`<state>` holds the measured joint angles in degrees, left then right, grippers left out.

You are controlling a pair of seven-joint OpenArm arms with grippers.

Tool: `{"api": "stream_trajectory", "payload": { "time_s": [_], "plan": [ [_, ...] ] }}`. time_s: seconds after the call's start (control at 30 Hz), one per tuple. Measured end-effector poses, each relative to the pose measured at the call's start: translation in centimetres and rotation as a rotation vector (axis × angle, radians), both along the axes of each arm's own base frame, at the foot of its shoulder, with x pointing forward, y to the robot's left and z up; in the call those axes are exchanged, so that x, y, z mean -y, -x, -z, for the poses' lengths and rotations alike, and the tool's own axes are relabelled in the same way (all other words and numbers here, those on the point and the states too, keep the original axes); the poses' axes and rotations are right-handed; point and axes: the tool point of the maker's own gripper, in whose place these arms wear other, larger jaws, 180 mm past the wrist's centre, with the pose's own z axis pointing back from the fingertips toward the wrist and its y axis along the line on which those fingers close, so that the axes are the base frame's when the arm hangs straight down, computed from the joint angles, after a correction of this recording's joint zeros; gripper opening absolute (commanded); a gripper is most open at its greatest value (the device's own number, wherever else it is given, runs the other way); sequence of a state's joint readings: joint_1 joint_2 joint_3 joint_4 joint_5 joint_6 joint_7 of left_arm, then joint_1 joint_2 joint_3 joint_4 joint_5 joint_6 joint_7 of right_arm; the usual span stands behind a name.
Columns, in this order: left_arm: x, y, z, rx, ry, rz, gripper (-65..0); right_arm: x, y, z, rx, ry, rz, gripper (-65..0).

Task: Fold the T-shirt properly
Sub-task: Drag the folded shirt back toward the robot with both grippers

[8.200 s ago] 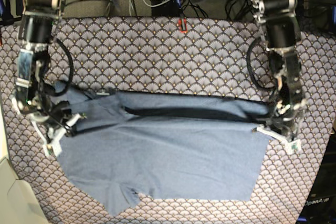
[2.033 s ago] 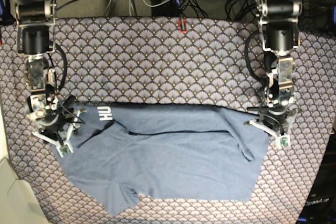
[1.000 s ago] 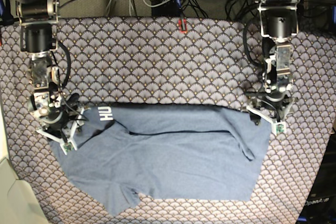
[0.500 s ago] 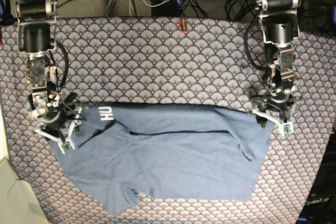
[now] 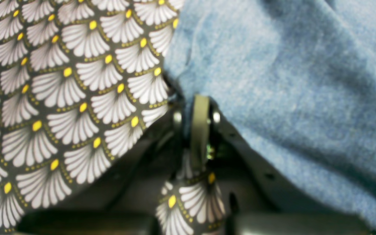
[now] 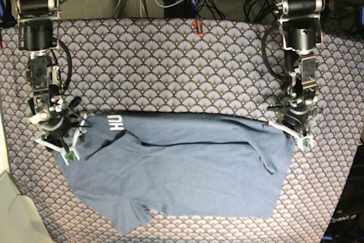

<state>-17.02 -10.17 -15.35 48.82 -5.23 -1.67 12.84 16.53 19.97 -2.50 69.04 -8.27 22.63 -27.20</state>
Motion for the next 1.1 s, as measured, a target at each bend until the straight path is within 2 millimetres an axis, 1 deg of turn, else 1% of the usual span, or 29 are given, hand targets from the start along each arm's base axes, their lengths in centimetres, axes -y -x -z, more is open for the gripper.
{"api": "stream_trajectory", "payload": {
  "time_s": [0.07, 0.1, 0.2, 0.33, 0.4, 0.47, 0.53, 0.6, 0.67, 0.73, 0.83, 0.97, 1.1],
  "plan": [
    [-0.1, 0.0, -0.1, -0.002, -0.001, -0.002, -64.8, 0.8, 0.3, -1.0, 0.036, -0.012, 0.028, -32.1],
    [-0.1, 0.1, -0.3, -0.005, -0.003, -0.004, -64.7, 1.6, 0.5, -1.5, 0.050, -0.014, 0.051, -32.1],
    [-0.4, 0.9, -0.6, -0.004, -0.023, -0.002, -64.7, 3.2, 1.0, -2.0, 0.063, -0.008, 0.094, -31.9],
    [-0.5, 2.0, -1.6, 0.026, -0.052, 0.005, -64.7, 3.8, 1.2, -2.1, 0.070, -0.016, 0.111, -31.9],
    [-0.4, 2.3, -2.4, 0.048, -0.065, 0.011, -64.7, 4.3, 1.7, -1.6, 0.062, -0.023, 0.128, -31.9],
    [-0.4, 2.6, -2.6, 0.058, -0.070, 0.014, -64.7, 4.8, 2.3, -1.0, 0.039, -0.022, 0.146, -31.9],
    [-0.4, 2.9, -2.2, 0.041, -0.066, 0.013, -64.7, 4.9, 2.8, -0.6, 0.032, -0.028, 0.153, -31.9],
    [-0.4, 2.9, -2.1, 0.041, -0.066, 0.011, -64.7, 5.0, 3.2, -0.2, 0.028, -0.030, 0.154, -31.9],
    [-0.4, 2.8, -2.3, 0.046, -0.068, 0.011, -64.7, 5.0, 4.1, 0.6, 0.005, -0.026, 0.155, -31.9],
    [-0.4, 2.9, -2.3, 0.046, -0.068, 0.011, -64.7, 5.0, 4.5, 1.1, -0.012, -0.025, 0.158, -31.9],
    [-0.4, 2.9, -2.3, 0.045, -0.067, 0.011, -64.7, 5.0, 4.6, 1.1, -0.006, -0.027, 0.153, -31.9],
    [-0.4, 2.9, -2.3, 0.046, -0.068, 0.011, -64.7, 4.5, 5.4, 2.1, -0.047, -0.031, 0.124, -31.9],
    [-0.4, 2.8, -2.3, 0.046, -0.068, 0.011, -64.7, 4.4, 5.3, 2.0, -0.042, -0.035, 0.124, -31.9]
  ]
}}
